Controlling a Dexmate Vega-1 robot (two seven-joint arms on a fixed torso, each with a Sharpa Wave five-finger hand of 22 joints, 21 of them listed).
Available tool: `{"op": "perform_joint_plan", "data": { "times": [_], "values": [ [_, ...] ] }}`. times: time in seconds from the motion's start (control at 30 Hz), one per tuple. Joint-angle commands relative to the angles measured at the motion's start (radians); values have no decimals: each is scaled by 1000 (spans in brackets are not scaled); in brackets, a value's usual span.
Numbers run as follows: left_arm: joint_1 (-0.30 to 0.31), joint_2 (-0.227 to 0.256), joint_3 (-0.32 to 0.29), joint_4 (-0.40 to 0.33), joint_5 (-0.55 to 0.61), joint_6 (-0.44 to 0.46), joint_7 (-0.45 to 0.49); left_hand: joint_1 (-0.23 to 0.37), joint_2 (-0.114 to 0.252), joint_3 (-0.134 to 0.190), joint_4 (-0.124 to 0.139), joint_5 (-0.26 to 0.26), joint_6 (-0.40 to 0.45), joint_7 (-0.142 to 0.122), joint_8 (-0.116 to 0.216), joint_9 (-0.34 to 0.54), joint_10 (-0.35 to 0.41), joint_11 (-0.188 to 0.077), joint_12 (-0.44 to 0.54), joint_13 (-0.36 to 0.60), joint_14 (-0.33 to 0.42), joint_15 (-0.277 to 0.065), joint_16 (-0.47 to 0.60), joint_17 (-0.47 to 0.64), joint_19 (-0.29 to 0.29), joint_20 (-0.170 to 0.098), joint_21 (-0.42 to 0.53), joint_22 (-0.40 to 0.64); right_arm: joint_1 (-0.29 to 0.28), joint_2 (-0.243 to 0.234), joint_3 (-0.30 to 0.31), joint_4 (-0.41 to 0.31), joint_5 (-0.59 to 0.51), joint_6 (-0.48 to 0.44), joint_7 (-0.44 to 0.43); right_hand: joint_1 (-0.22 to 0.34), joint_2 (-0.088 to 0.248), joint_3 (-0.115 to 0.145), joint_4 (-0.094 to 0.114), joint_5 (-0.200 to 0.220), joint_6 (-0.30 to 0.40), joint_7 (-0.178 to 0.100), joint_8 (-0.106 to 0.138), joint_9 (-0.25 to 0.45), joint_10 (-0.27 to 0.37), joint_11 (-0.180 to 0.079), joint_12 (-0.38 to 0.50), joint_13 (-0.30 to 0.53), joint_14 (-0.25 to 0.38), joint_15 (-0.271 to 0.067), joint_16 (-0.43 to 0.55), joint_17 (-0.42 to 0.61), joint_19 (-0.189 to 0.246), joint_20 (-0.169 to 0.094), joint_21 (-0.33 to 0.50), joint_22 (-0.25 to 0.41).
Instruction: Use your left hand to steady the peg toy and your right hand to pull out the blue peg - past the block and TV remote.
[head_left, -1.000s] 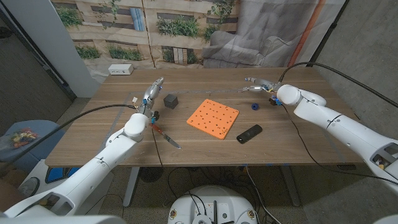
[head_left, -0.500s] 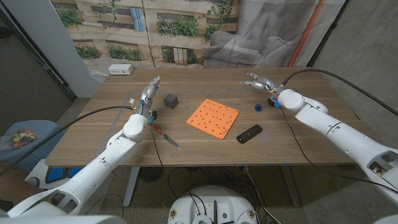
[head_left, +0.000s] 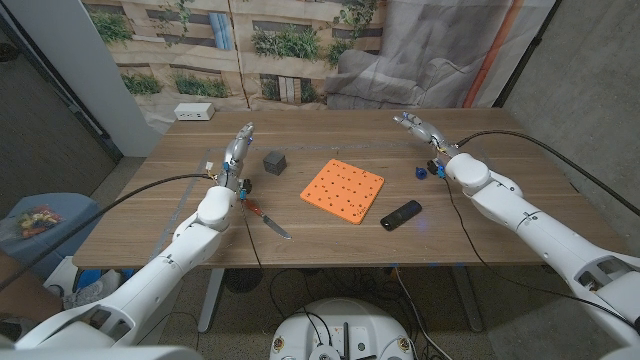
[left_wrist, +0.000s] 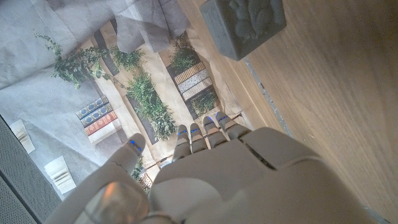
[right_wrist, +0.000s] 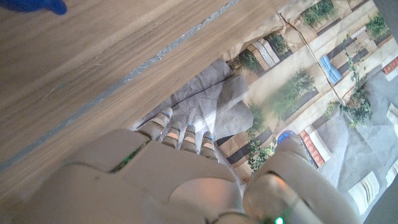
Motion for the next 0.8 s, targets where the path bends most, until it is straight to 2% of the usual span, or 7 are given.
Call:
{"op": "perform_joint_plan", "data": {
  "times": [0.03, 0.17, 0.3, 0.5, 0.7, 0.8],
  "values": [
    [-47, -37, 7, 105, -73, -78, -110, -4, 63, -2, -12, -3, -34, 2, -1, 0, -46, -2, -6, -1, -39, -7, -6, 1, -47, -85, -7, 2, -59, 72, 67, 61, 170, 102, -16, -29, 0, -3, 11, 1, 6, 12, -3, 0, 5, -8, -1, -1, -10, -3, -6, 0, -27, -2, -2, 2],
    [-75, -56, 10, 167, -113, -116, -178, -8, 54, -10, -23, -7, -73, 8, -2, -1, -83, 7, -6, -1, -86, 4, -9, 1, -92, -99, -8, 3, -67, 95, 85, 87, 228, 137, 10, -62, 12, -10, 28, 4, 5, 29, -5, -1, 8, -4, -4, -3, -19, -3, -9, -2, -50, -8, 1, 3],
    [-99, -78, 9, 217, -154, -138, -231, -32, 48, -27, 0, -8, -90, 16, -1, -2, -105, 19, -6, -1, -111, 13, -6, 7, -113, -107, -5, 3, -73, 116, 97, 107, 272, 162, 27, -102, 24, -21, 47, 8, -4, 53, -8, -1, 6, 4, -8, -4, -29, -7, -12, -4, -62, -20, 6, 3],
    [-117, -73, 12, 236, -196, -122, -304, -50, 48, -64, 56, -4, -167, 33, -5, -4, -189, 34, -9, -2, -201, 32, -7, 10, -179, -109, -4, 4, -74, 145, 112, 142, 331, 201, 65, -153, 37, -35, 72, 14, -24, 92, -13, -2, -9, 14, -17, -5, -47, -9, -16, -5, -84, -37, 8, 4],
    [-138, -89, 13, 290, -217, -151, -350, -53, 48, -80, 76, -2, -193, 37, -5, -5, -219, 37, -9, -2, -226, 35, -5, 11, -193, -114, -2, 4, -70, 182, 126, 188, 382, 243, 101, -189, 43, -46, 90, 19, -38, 127, -15, -3, -27, 27, -22, -6, -65, -6, -20, -6, -89, -39, 12, 4],
    [-152, -100, 15, 322, -220, -169, -362, -53, 48, -84, 80, -2, -194, 39, -3, -5, -219, 40, -7, -2, -226, 37, -3, 11, -194, -115, 0, 4, -68, 193, 129, 204, 396, 253, 110, -195, 44, -48, 93, 20, -40, 130, -15, -3, -31, 27, -23, -6, -66, -6, -20, -6, -89, -41, 13, 4]
  ]
}}
